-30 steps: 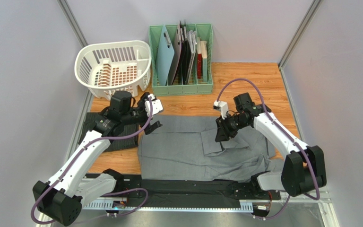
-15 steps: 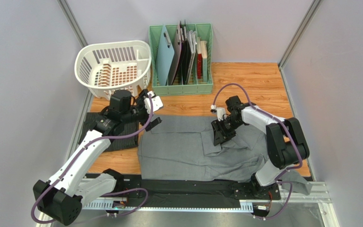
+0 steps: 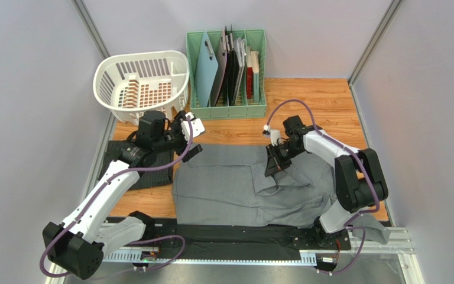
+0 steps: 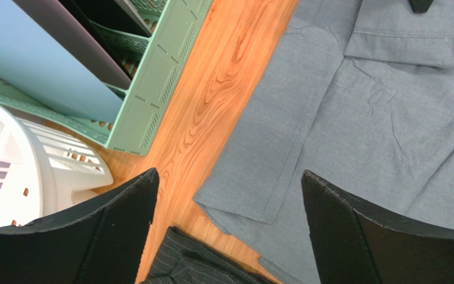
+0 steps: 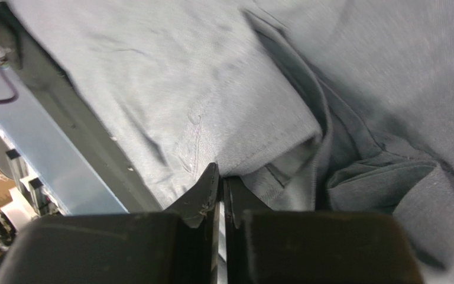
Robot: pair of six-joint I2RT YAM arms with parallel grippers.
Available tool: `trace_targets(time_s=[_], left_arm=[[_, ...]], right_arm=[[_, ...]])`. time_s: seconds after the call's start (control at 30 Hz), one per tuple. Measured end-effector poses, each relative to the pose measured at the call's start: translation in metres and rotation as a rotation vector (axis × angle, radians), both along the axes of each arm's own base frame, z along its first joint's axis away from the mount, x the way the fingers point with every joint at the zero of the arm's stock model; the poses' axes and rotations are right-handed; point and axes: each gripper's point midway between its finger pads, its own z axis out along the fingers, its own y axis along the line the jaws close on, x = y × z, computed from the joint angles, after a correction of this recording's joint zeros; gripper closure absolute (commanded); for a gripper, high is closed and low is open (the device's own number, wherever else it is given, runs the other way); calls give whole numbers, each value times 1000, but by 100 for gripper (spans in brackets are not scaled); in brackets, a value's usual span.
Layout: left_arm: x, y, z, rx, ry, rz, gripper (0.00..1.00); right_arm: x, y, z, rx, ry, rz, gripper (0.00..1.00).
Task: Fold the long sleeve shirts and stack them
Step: Fold the shirt
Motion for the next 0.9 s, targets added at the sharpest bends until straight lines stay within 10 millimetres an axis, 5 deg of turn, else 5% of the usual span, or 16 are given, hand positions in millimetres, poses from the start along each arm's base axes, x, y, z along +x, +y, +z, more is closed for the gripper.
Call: trace_targets(time_s=[0.23, 0.3, 0.33, 0.5, 0.7, 0.9], left_arm=[[-2, -19, 8, -48, 73, -46, 12], [-10, -33, 11, -73, 115, -62, 11], [-13, -39, 13, -85, 137, -68, 2], [-37, -81, 26, -147, 239, -112, 1], [-59, -124, 30, -155, 219, -164, 1], [-47, -162, 32, -193, 125, -191, 1]], right_arm=[[10, 24, 65, 198, -112, -22, 100], [18, 32, 91, 263, -165, -65, 100], [21, 35, 101, 288, -190, -86, 100], [45, 43, 156, 391, -336, -226, 100], [58, 41, 186, 426, -362, -398, 100], [53, 30, 215, 452, -405, -545, 100]])
